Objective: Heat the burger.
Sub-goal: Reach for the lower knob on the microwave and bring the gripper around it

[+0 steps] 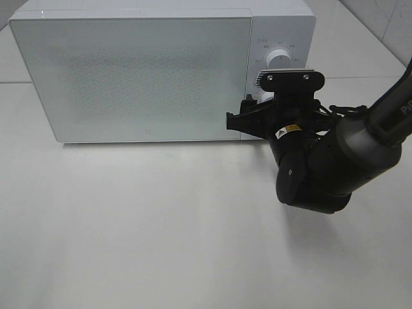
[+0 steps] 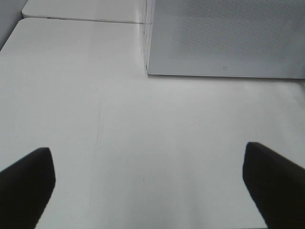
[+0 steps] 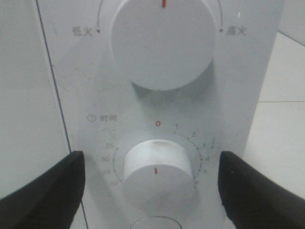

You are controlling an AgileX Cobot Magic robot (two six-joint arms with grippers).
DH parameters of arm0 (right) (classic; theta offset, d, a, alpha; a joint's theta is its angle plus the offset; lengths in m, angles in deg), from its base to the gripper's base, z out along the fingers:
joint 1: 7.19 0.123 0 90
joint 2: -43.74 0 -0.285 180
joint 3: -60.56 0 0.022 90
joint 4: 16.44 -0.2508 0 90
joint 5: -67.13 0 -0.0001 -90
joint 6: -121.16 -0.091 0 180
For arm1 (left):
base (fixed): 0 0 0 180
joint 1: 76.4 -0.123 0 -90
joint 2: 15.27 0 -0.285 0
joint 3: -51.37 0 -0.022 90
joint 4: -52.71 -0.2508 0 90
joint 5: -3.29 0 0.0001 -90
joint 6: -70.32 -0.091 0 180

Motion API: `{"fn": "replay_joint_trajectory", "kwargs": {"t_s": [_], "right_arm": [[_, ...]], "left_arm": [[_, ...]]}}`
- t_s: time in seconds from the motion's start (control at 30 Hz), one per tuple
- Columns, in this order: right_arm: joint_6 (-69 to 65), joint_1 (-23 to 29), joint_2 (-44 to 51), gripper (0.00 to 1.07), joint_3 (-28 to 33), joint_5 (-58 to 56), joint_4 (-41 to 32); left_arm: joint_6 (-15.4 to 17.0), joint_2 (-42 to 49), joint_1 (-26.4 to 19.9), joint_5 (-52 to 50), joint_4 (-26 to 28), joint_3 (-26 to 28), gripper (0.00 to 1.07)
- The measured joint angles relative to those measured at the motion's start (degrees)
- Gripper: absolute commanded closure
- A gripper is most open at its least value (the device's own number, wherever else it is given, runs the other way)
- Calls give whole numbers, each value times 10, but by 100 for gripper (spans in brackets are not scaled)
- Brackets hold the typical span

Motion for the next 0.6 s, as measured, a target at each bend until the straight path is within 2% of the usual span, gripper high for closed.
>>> {"fn": "replay_joint_trajectory", "kwargs": {"t_s": [0.6], "right_arm": [[-5, -11, 0, 31, -6, -5, 6]], "left_arm": [[0, 0, 0, 0, 0, 0, 6]]}}
